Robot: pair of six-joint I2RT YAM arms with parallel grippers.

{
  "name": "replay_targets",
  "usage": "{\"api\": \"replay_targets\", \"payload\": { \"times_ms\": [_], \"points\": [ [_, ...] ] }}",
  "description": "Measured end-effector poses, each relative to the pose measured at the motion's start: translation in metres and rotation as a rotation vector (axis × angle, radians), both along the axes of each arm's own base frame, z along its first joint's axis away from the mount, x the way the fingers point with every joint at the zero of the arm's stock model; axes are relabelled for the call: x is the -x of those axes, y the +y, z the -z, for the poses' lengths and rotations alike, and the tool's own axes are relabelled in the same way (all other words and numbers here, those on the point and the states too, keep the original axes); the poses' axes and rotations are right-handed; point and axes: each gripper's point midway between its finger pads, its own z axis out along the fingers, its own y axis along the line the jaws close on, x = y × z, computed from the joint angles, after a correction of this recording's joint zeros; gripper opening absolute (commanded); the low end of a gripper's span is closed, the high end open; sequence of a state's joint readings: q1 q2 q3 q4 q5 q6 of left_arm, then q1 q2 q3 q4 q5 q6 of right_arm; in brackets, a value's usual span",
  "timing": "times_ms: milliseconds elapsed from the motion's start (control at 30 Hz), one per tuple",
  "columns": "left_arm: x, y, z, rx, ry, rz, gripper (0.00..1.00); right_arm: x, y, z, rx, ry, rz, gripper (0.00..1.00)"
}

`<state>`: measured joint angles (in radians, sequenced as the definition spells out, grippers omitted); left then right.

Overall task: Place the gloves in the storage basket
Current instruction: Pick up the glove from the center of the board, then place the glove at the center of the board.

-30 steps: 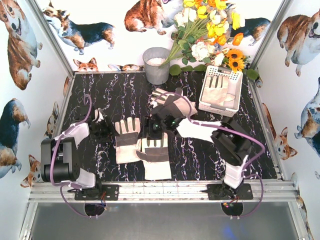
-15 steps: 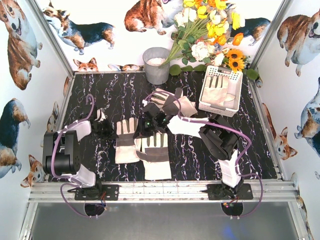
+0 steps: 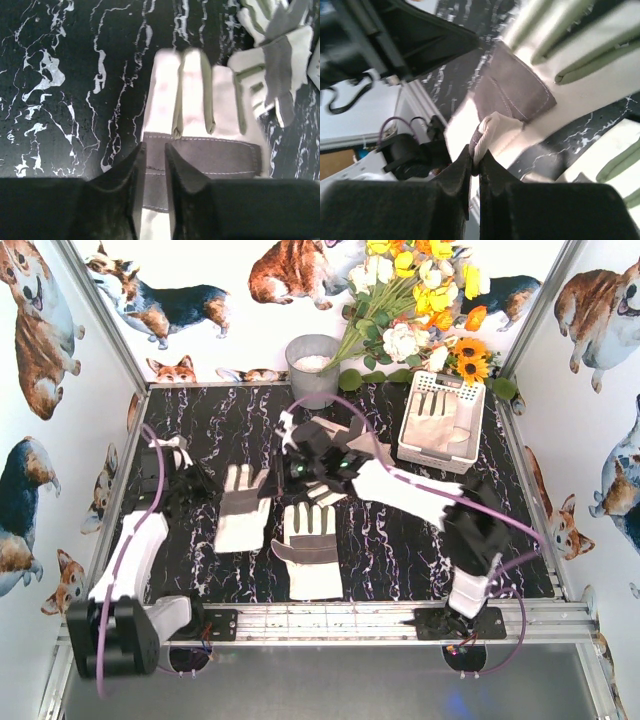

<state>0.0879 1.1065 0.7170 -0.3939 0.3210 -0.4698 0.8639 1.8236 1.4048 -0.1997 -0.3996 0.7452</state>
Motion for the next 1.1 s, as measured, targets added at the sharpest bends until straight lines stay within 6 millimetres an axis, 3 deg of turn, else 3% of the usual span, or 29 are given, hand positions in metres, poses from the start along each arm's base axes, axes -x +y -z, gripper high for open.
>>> {"api": "replay_targets", "payload": {
  "times_ms": [167, 267, 333, 467, 567, 667, 833, 1100],
  "points": [
    [0.012, -0.008, -0.043, 0.026, -0.088, 0.016, 0.40, 0.020, -0.032, -0.073, -0.082, -0.112, -0.010, 0.00],
    [0.021, -0.016, -0.066, 0.049, -0.131, 0.053, 0.48, 0.041, -0.070, -0.083, -0.076, -0.131, -0.004, 0.00],
    [0.029, -0.023, -0.072, 0.067, -0.137, 0.085, 0.54, 0.051, -0.105, -0.072, -0.035, -0.114, 0.026, 0.00],
    [0.049, -0.038, -0.066, 0.097, -0.102, 0.144, 0.60, 0.071, -0.189, -0.024, 0.124, -0.045, 0.153, 0.00],
    [0.064, -0.047, -0.051, 0.118, -0.067, 0.171, 0.62, 0.088, -0.239, 0.005, 0.223, -0.002, 0.240, 0.00],
    [0.079, -0.057, -0.030, 0.143, -0.010, 0.191, 0.63, 0.099, -0.273, 0.028, 0.298, 0.036, 0.314, 0.00],
    [0.094, -0.071, -0.006, 0.166, 0.072, 0.210, 0.64, 0.109, -0.300, 0.066, 0.438, 0.153, 0.363, 0.00],
    [0.095, -0.091, -0.001, 0.186, 0.076, 0.254, 0.64, 0.097, -0.304, 0.090, 0.499, 0.186, 0.411, 0.00]
  ]
}}
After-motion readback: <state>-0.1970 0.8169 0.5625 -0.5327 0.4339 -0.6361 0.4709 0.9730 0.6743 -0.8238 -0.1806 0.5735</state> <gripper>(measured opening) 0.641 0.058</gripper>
